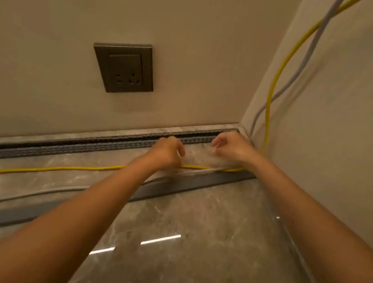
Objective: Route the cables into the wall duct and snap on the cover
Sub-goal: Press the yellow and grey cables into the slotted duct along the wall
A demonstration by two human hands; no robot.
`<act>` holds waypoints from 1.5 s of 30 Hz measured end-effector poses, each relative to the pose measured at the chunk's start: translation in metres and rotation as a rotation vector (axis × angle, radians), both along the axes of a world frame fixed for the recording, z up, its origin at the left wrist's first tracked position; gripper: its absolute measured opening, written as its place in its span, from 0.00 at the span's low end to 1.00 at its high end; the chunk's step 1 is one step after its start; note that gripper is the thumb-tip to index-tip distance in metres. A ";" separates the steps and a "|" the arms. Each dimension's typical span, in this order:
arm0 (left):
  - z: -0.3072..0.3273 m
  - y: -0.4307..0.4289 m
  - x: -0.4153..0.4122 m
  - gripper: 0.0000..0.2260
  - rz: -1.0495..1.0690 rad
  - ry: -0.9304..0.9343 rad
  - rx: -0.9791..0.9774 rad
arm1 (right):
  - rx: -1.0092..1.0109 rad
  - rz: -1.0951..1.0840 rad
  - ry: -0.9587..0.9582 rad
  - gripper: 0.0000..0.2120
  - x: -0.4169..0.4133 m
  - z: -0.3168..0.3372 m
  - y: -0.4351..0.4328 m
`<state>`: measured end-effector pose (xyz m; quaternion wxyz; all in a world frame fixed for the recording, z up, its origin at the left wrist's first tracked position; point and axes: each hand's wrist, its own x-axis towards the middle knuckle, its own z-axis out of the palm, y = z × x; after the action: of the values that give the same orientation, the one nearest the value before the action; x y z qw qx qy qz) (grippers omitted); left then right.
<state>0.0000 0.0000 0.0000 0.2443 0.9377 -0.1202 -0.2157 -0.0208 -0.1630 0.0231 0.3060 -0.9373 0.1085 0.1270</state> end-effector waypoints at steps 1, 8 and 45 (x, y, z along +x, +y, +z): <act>-0.005 -0.004 0.001 0.12 -0.041 0.008 0.046 | -0.060 0.034 0.039 0.11 0.002 -0.004 -0.003; -0.025 -0.010 0.006 0.08 -0.161 -0.126 0.134 | -0.237 0.231 0.156 0.13 0.007 -0.018 -0.014; -0.007 0.063 -0.004 0.10 -0.177 -0.363 0.389 | -0.532 0.116 0.014 0.14 0.006 -0.010 0.004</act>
<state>-0.0037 0.0627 -0.0075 0.0145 0.9762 -0.1996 -0.0836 -0.0147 -0.1587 0.0128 0.0402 -0.9885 0.0862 0.1179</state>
